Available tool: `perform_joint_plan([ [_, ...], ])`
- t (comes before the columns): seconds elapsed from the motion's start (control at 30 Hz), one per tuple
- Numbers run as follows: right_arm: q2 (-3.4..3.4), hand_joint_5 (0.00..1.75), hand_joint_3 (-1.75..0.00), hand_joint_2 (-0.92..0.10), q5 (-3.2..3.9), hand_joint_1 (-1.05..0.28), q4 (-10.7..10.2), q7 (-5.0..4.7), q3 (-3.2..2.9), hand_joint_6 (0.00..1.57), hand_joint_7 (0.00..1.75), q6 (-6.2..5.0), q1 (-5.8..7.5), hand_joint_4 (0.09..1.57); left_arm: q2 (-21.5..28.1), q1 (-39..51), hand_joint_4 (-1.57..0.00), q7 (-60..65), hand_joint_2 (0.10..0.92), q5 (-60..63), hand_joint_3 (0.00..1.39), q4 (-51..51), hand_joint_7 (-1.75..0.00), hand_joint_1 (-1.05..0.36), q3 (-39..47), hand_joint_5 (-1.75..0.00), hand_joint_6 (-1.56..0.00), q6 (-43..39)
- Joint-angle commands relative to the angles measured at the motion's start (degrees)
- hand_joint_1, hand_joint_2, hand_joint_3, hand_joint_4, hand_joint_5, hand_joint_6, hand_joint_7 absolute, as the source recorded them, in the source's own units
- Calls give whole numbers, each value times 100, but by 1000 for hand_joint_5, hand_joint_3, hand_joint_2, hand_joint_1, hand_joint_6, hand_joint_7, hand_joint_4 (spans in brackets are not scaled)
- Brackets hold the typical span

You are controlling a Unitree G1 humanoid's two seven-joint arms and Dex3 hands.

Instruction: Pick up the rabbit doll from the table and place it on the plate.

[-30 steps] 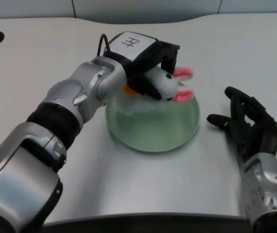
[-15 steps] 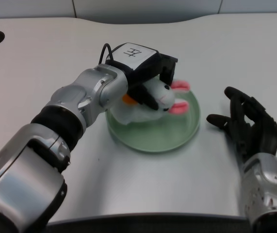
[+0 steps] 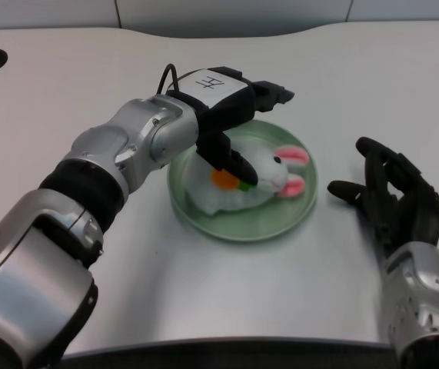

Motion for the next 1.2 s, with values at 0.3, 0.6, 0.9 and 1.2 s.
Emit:
perform_joint_plan([
  [0.3, -3, 1020, -305, -921, -37, -317, 43, -31, 34, 690, 452, -15, -17, 709, 921, 592, -79, -285, 921, -937, 282, -1051, -50, -1017, 996, -44, -100, -176],
  [0.6, -36, 1023, -303, -921, -19, -322, 104, 6, 16, 701, 460, -54, -45, 709, 1060, 2235, -314, -209, 921, -2652, 346, -2386, -71, -605, 2540, -672, -455, -117],
  [0.9, -45, 1022, -297, -921, -31, -322, 158, -25, 19, 691, 455, -43, -89, 721, 942, 3697, -396, -239, 921, -3464, 403, -3698, -91, -531, 3263, -1006, -595, 295],
  [1.2, -25, 1025, -307, -921, -47, -319, 102, 2, 51, 694, 465, -62, -49, 723, 576, 4624, -548, -192, 921, -3878, 399, -4427, -107, -527, 3553, -1003, -664, 664],
])
